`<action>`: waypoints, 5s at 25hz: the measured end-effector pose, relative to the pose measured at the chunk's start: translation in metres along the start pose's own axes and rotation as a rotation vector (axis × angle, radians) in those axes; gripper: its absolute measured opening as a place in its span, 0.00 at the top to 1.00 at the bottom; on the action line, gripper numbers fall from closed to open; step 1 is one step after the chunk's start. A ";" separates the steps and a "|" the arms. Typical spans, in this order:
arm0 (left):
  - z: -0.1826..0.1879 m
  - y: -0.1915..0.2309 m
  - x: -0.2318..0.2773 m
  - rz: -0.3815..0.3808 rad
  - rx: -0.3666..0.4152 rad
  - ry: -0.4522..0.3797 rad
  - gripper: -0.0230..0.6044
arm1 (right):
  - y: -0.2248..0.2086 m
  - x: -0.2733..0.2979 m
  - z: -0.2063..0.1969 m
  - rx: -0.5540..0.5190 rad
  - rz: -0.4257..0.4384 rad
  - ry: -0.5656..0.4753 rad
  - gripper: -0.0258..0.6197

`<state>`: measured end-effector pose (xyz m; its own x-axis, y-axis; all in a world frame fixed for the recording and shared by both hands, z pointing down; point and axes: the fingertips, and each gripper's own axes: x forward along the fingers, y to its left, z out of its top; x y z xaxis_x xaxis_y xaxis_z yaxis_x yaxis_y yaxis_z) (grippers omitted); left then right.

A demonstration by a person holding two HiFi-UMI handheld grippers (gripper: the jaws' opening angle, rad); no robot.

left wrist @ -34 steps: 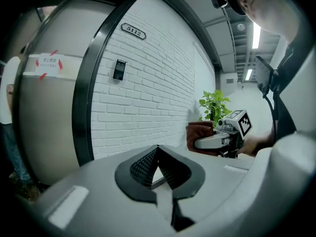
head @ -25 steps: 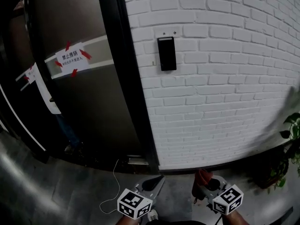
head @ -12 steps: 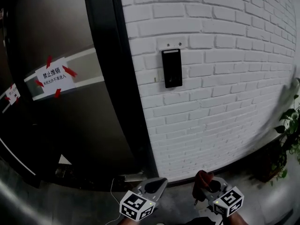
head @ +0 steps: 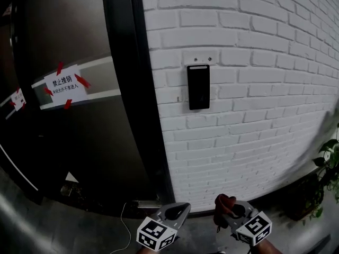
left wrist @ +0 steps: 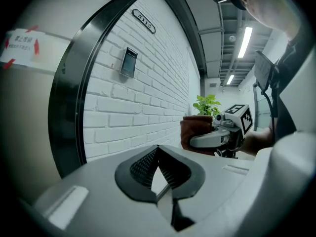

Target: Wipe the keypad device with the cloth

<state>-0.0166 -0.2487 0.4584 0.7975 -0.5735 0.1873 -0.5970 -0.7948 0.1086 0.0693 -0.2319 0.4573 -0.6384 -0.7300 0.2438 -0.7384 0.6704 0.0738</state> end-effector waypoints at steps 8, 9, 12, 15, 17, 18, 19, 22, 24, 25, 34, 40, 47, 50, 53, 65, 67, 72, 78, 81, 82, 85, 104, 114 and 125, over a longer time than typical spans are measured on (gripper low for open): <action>-0.002 -0.015 0.018 0.032 -0.002 0.014 0.94 | -0.020 0.000 -0.009 -0.028 0.047 -0.007 0.87; -0.002 -0.014 0.019 0.036 0.003 0.017 0.94 | -0.019 0.002 -0.008 -0.033 0.052 -0.009 0.87; 0.004 -0.010 0.019 0.046 0.020 0.024 0.94 | -0.021 0.003 -0.007 -0.031 0.046 -0.021 0.87; 0.019 -0.002 0.020 0.052 0.052 0.013 0.94 | -0.025 0.006 0.006 -0.060 0.030 -0.018 0.87; 0.031 0.003 0.022 0.048 0.084 0.006 0.94 | -0.031 0.011 0.021 -0.102 0.016 -0.017 0.87; 0.038 0.004 0.022 0.044 0.096 0.003 0.94 | -0.035 0.013 0.031 -0.129 0.007 -0.020 0.87; 0.044 0.006 0.023 0.039 0.105 -0.002 0.94 | -0.038 0.015 0.042 -0.166 -0.002 -0.023 0.87; 0.066 0.013 0.026 0.022 0.129 -0.018 0.94 | -0.049 0.023 0.082 -0.322 -0.042 -0.038 0.87; 0.082 0.018 0.028 0.017 0.160 -0.029 0.94 | -0.057 0.030 0.113 -0.438 -0.076 -0.046 0.87; 0.090 0.020 0.028 0.016 0.176 -0.033 0.94 | -0.061 0.033 0.129 -0.496 -0.094 -0.046 0.87; 0.125 0.009 0.044 -0.069 0.177 -0.068 0.94 | -0.107 0.082 0.275 -1.223 -0.478 0.001 0.87; 0.122 -0.008 0.046 -0.100 0.188 -0.063 0.94 | -0.128 0.109 0.347 -1.523 -0.808 0.035 0.87; 0.119 -0.002 0.040 -0.085 0.181 -0.063 0.94 | -0.140 0.125 0.381 -1.513 -0.901 -0.007 0.87; 0.118 0.001 0.038 -0.081 0.185 -0.060 0.94 | -0.143 0.132 0.386 -1.508 -0.910 0.002 0.87; 0.116 0.003 0.037 -0.077 0.183 -0.058 0.94 | -0.147 0.139 0.386 -1.507 -0.916 0.001 0.88; 0.112 0.007 0.033 -0.066 0.174 -0.054 0.94 | -0.149 0.141 0.374 -1.472 -0.918 -0.028 0.88; 0.110 0.006 0.034 -0.069 0.172 -0.049 0.94 | -0.148 0.141 0.371 -1.466 -0.914 -0.033 0.88; 0.108 0.004 0.033 -0.073 0.170 -0.050 0.94 | -0.150 0.144 0.356 -1.470 -0.910 -0.016 0.88; 0.105 0.006 0.033 -0.069 0.168 -0.047 0.94 | -0.150 0.149 0.334 -1.468 -0.888 0.015 0.88; 0.104 0.007 0.033 -0.065 0.167 -0.046 0.94 | -0.150 0.151 0.324 -1.469 -0.877 0.025 0.88; 0.103 0.007 0.033 -0.065 0.167 -0.045 0.94 | -0.149 0.151 0.320 -1.467 -0.873 0.029 0.88; 0.101 0.006 0.033 -0.068 0.163 -0.043 0.94 | -0.145 0.153 0.312 -1.444 -0.846 0.025 0.88; 0.092 0.004 0.027 -0.061 0.161 -0.030 0.94 | -0.147 0.166 0.255 -1.432 -0.791 0.107 0.88; 0.088 0.001 0.025 -0.058 0.160 -0.022 0.94 | -0.143 0.169 0.242 -1.409 -0.758 0.108 0.88; 0.083 0.003 0.015 -0.047 0.144 -0.021 0.94 | -0.183 0.183 0.163 -1.340 -0.612 0.341 0.88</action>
<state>0.0010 -0.2767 0.3803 0.8269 -0.5378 0.1644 -0.5416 -0.8402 -0.0247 0.0520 -0.5101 0.3309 -0.0967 -0.9944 0.0425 -0.0056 0.0433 0.9990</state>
